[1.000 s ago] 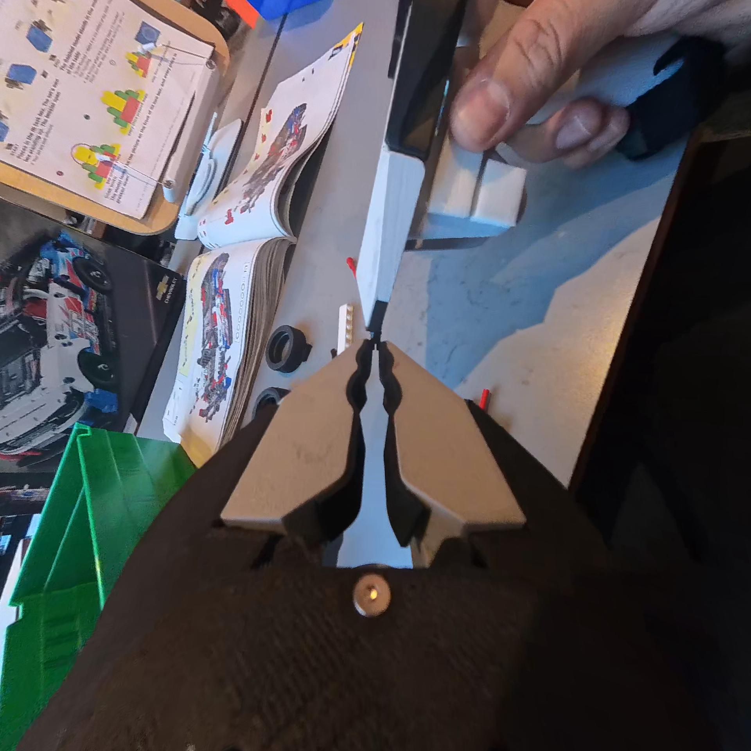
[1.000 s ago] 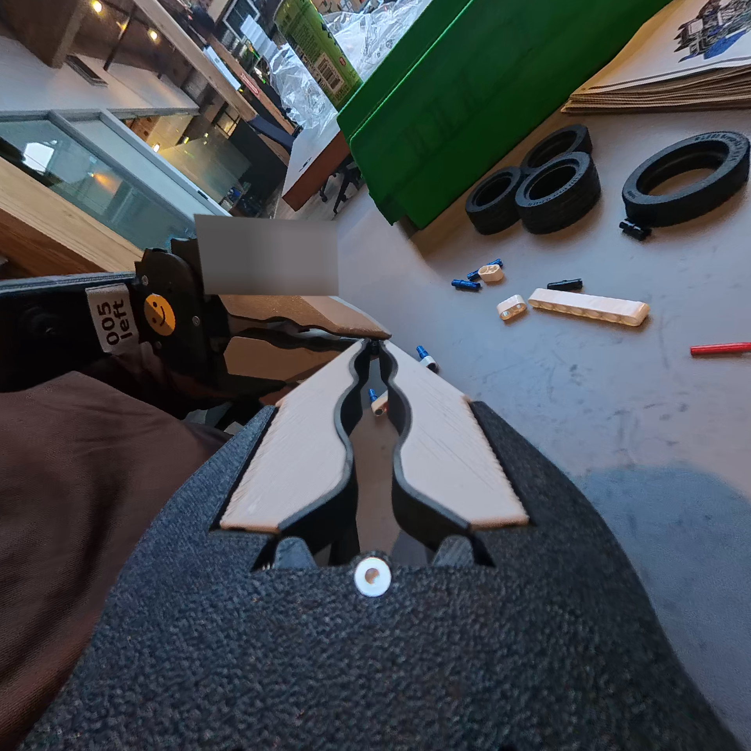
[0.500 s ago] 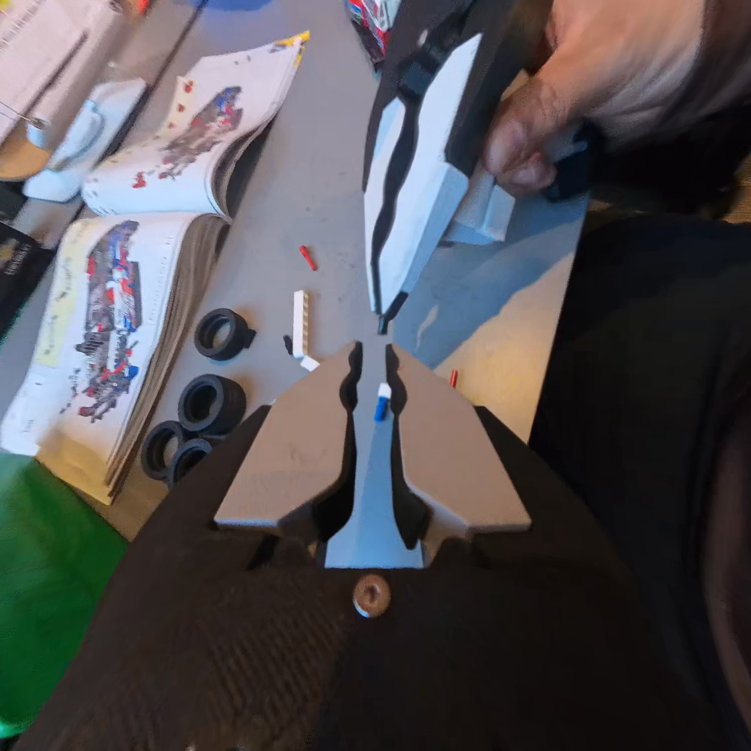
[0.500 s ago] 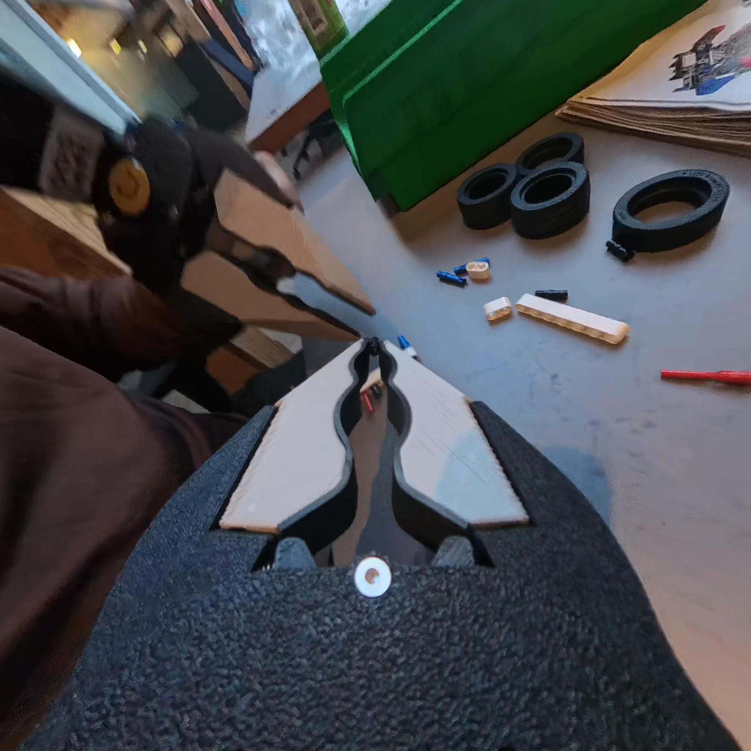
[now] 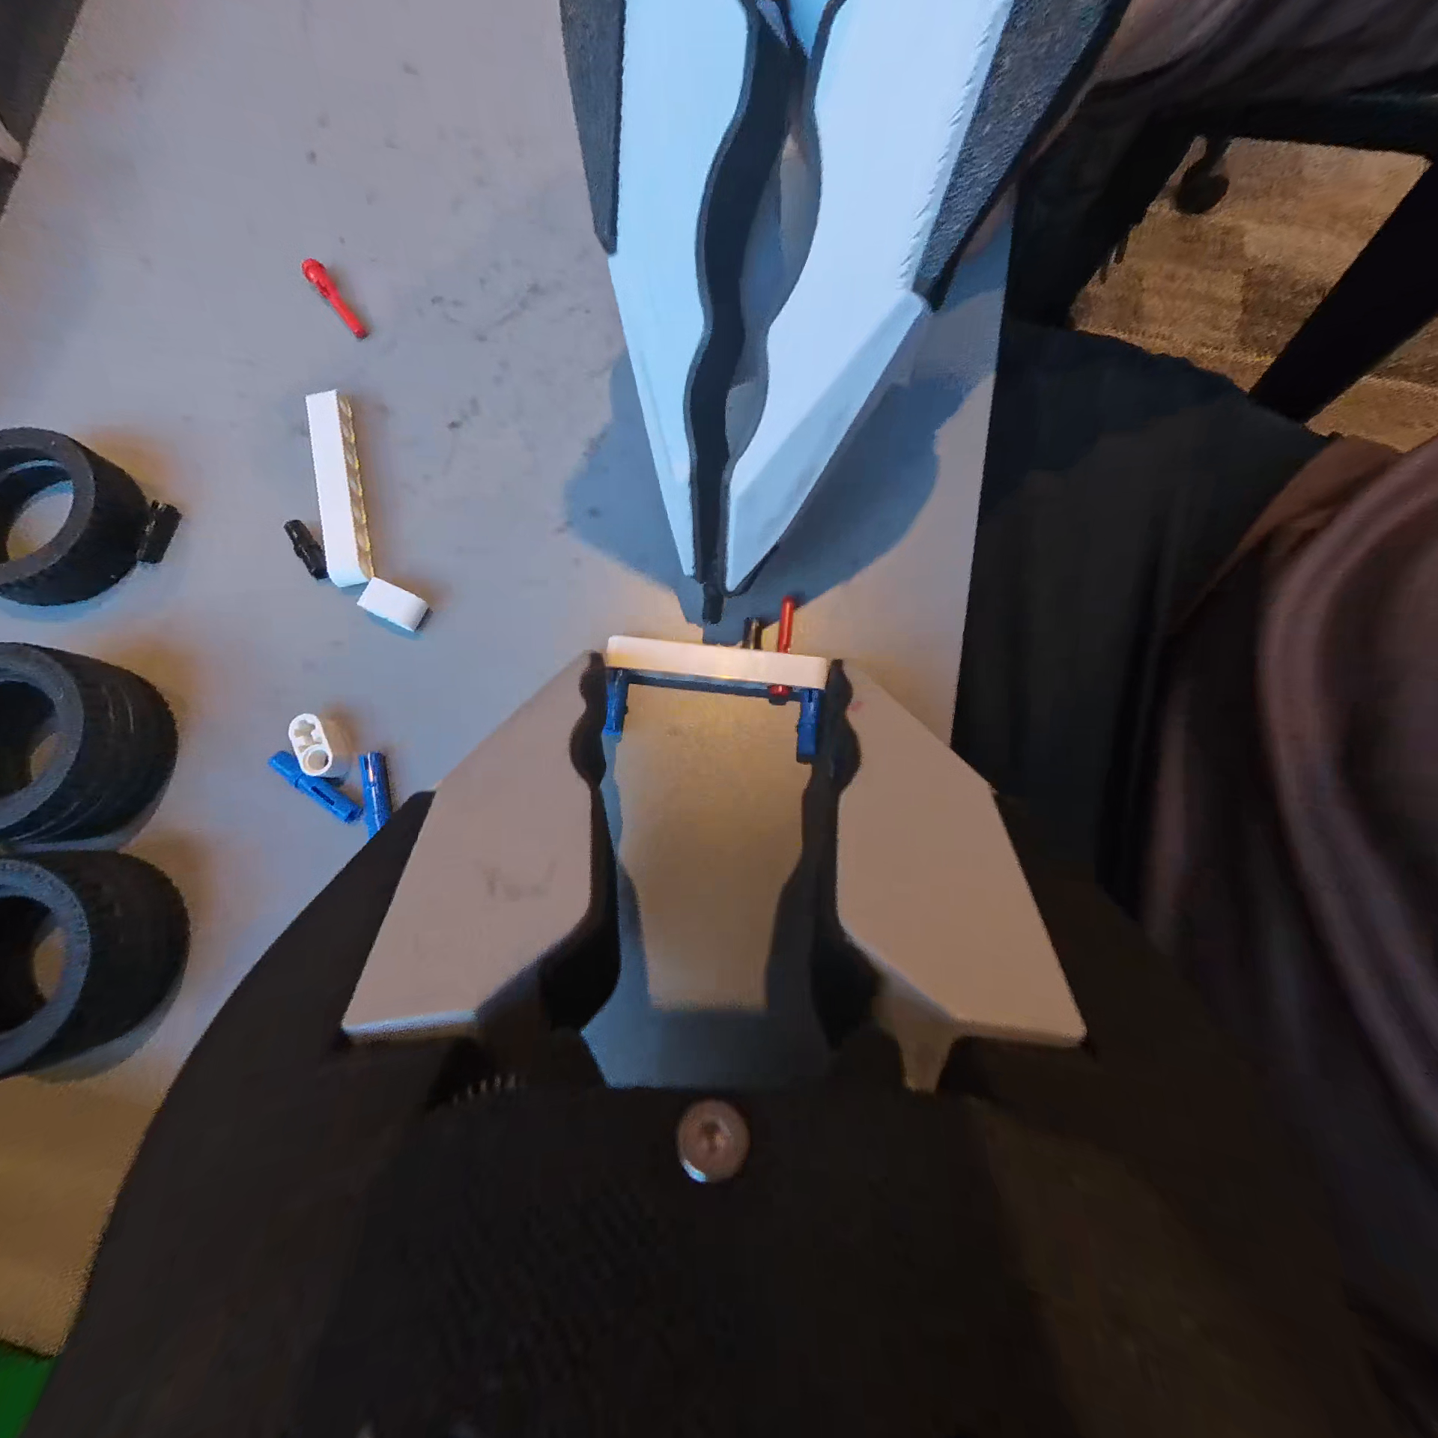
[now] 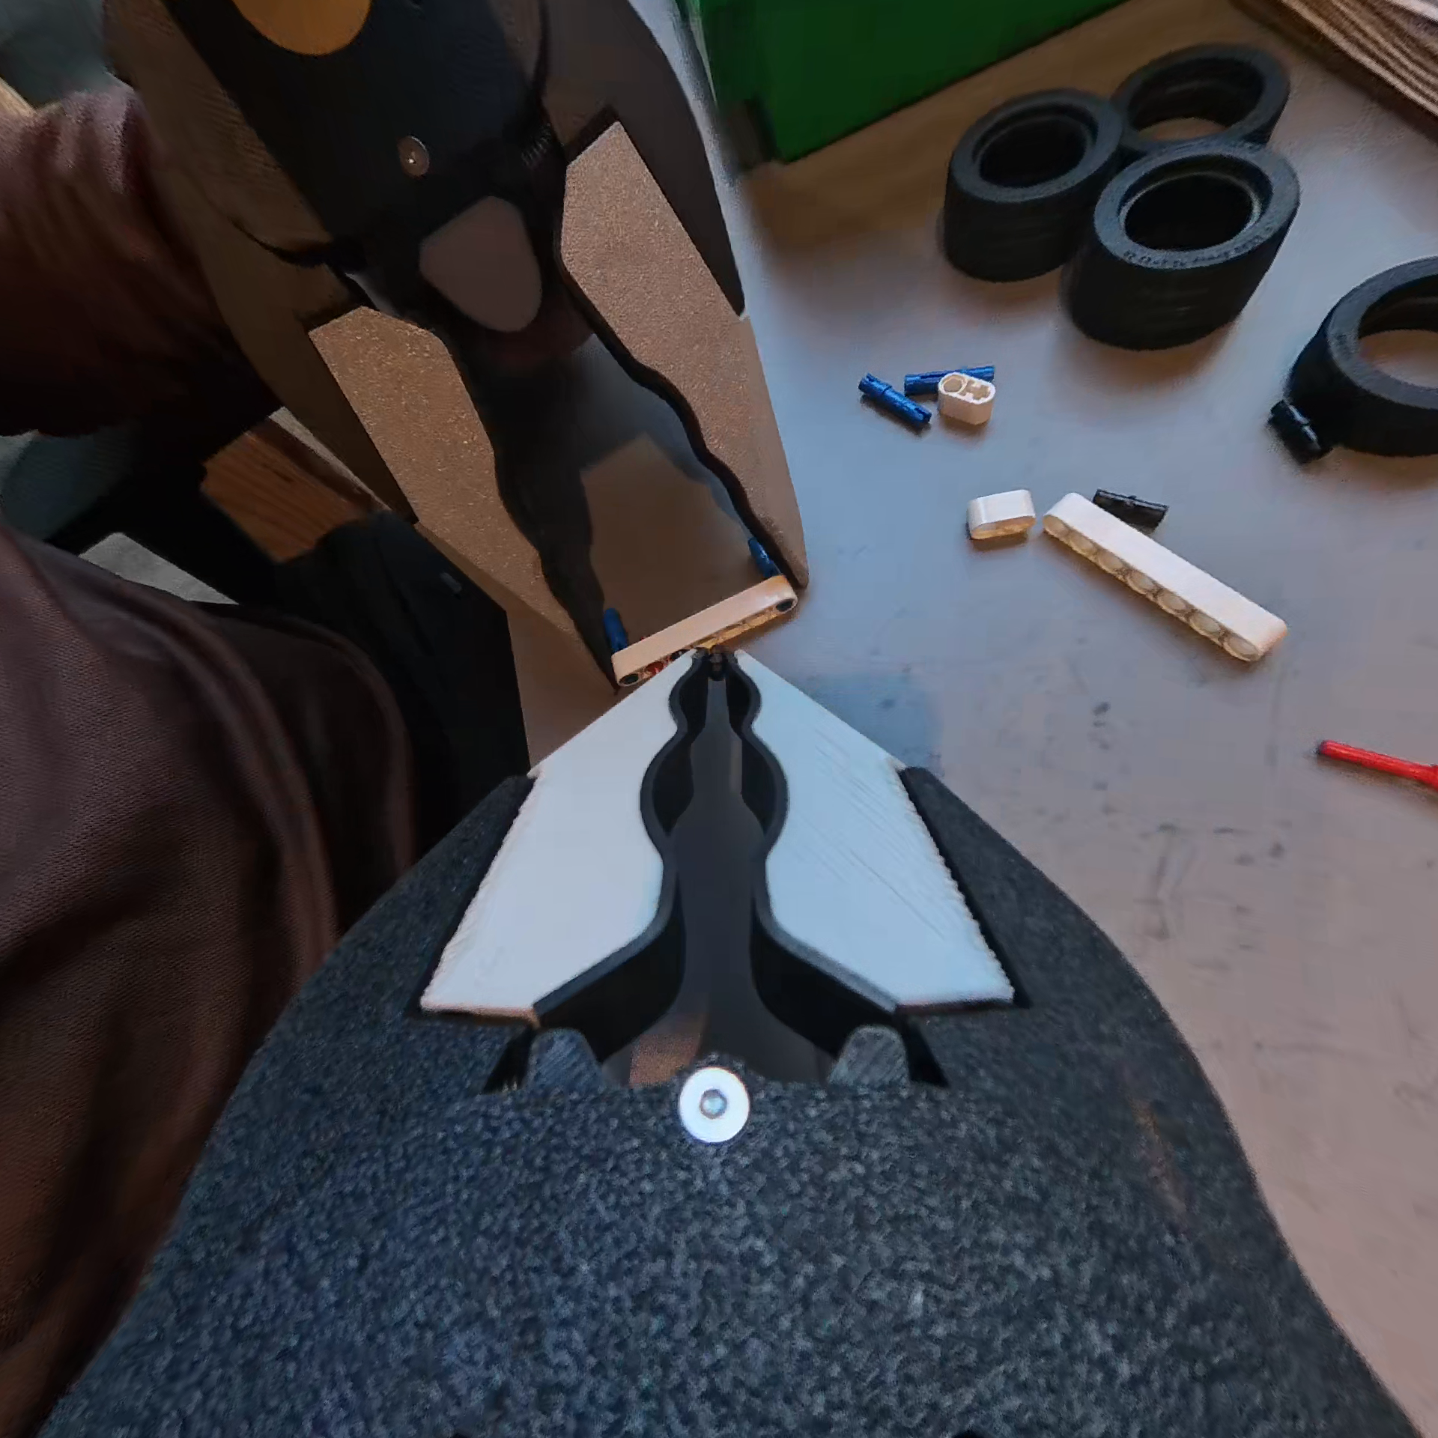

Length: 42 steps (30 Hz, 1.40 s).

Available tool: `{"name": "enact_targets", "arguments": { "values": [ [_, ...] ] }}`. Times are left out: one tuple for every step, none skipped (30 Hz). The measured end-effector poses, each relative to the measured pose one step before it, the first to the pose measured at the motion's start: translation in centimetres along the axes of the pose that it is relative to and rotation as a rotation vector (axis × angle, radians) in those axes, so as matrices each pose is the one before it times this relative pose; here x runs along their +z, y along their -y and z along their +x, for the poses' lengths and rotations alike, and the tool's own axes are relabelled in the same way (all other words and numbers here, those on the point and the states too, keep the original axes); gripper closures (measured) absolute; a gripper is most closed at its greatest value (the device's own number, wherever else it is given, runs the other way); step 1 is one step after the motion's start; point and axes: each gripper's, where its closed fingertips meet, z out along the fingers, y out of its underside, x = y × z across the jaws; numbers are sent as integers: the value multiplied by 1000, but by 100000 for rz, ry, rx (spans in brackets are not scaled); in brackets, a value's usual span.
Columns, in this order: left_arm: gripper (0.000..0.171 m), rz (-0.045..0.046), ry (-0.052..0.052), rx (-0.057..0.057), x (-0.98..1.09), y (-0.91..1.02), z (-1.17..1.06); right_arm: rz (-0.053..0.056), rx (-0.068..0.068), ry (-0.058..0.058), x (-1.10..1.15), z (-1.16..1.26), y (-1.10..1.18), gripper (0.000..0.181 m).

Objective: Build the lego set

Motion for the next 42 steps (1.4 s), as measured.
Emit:
{"name": "enact_targets", "arguments": {
  "values": [
    [117, 862, -309, 53, 23, 25, 8, -936, 171, 327, 97, -21, -107, 177],
    [117, 605, -150, 134, -7, 5, 2, -1447, -75, -150, 136, 20, -187, 177],
    [117, 541, -24, 138, 6, 1, 0, -2024, -432, -309, 195, 1, -260, 177],
    [117, 620, -31, -44, -14, 1, -5, -1209, -823, -560, 119, -14, -133, 177],
    [117, 740, -51, -95, -6, 4, -2, -1215, -1255, -999, 72, 1, -170, 177],
    [117, 463, -175, -88, -8, -2, 6, -1982, -1528, -980, 85, -12, -329, 177],
    [117, -27, -123, -46, -20, -21, 2, -338, -1469, -210, -40, -113, -104, 177],
    [117, -70, -46, 344, -20, -12, 21, -293, -1237, 19, -42, -110, -96, 177],
    [117, -51, -282, 293, -21, -25, 32, -172, -1339, -562, -71, -4, -77, 177],
    [117, 73, -402, 176, -25, -18, 10, -60, -1208, -988, -49, 44, -46, 177],
    [117, 24, -264, 140, -24, -21, 6, -113, -1063, -792, -12, 13, -23, 177],
    [117, 4, 22, 233, -26, -12, 4, -213, -1118, -526, -5, -13, -20, 177],
    [117, -12, -48, 326, -33, -35, 32, -167, -877, -436, -13, 8, -9, 177],
    [117, 36, -242, 131, -52, -48, 33, -54, -568, -120, 0, -24, -8, 177],
    [117, 69, -284, 23, -50, -43, 15, -95, -529, 439, 3, -74, -15, 177],
    [117, 44, -153, 305, -30, -27, 17, -115, -606, 252, -7, -22, -21, 177],
    [117, -3, -107, 233, -18, -18, 12, -83, -464, 75, -27, 22, -18, 177],
    [117, 7, -133, 182, -8, -8, 13, -65, -259, 347, -12, -20, -14, 177],
    [117, 16, -206, 215, -6, -4, 11, -134, -89, 719, -4, -63, -21, 177],
    [117, 16, -324, 282, 8, -5, 25, -7, -85, 293, -2, 2, 19, 177],
    [117, 22, -332, 431, 7, 8, 29, 19, 315, 592, 53, -9, 59, 177],
    [117, 58, -477, 298, 27, 16, 41, 5, 932, 1538, 102, -110, 126, 177],
    [117, -19, -570, 532, 14, 12, 38, 66, 1204, 1582, 157, -93, 156, 177],
    [117, -28, -404, 590, 19, 16, 23, -340, 1269, 1267, 174, -40, 109, 177],
    [117, -18, -216, 445, -1, -2, -1, -253, 1090, 1014, 54, 26, 68, 177],
    [117, -3, 33, 299, -10, 3, -6, 49, 1419, 1368, 0, -4, 17, 177],
    [117, 49, 287, 370, -1, 1, 4, 239, 2188, 1612, -16, -24, 7, 177],
    [118, 327, 791, 1534, -28, 52, 1, 297, 2396, 1927, -19, -86, -5, 177],
    [118, 473, 1219, 2520, -37, 93, 5, 279, 2305, 1578, -35, -61, -8, 177],
    [118, 679, 1713, 3530, -50, 122, 12, 275, 2191, 1483, -35, -64, -23, 177],
    [118, 977, 2418, 4639, -70, 151, -1, 646, 1895, 1542, -75, -71, 25, 178],
    [117, 1238, 3387, 5510, -98, 178, -44, 1070, 1894, 1488, -116, -62, 75, 178],
    [118, 1264, 3787, 5275, -93, 178, -80, 1285, 2156, 1639, -136, -73, 104, 178],
    [118, 998, 3089, 4171, -80, 125, -50, 1263, 2449, 1877, -113, -81, 95, 178],
    [118, 691, 2212, 2821, -68, 84, -21, 1325, 2611, 1565, -106, -33, 105, 177],
    [118, 403, 1651, 1930, -53, 57, -18, 1635, 2324, 1726, -121, -86, 175, 177],
    [118, 395, 1511, 1752, -48, 57, -15, 1680, 2353, 2188, -115, -145, 180, 177],
    [118, 379, 1601, 1800, -52, 45, -39, 1593, 2698, 2657, -94, -199, 152, 177],
    [118, 361, 1651, 1859, -43, 44, -32, 1293, 2873, 2756, -47, -200, 102, 178],
    [118, 330, 1710, 1854, -37, 59, -38, 659, 2789, 1802, -8, -61, 15, 177],
    [118, 389, 1229, 1649, -27, 57, 6, 396, 2076, 365, 27, 101, 17, 178],
    [118, 353, 675, 1164, -16, 69, 52, 36, 1057, -642, 32, 176, -2, 178]
  ]
}}
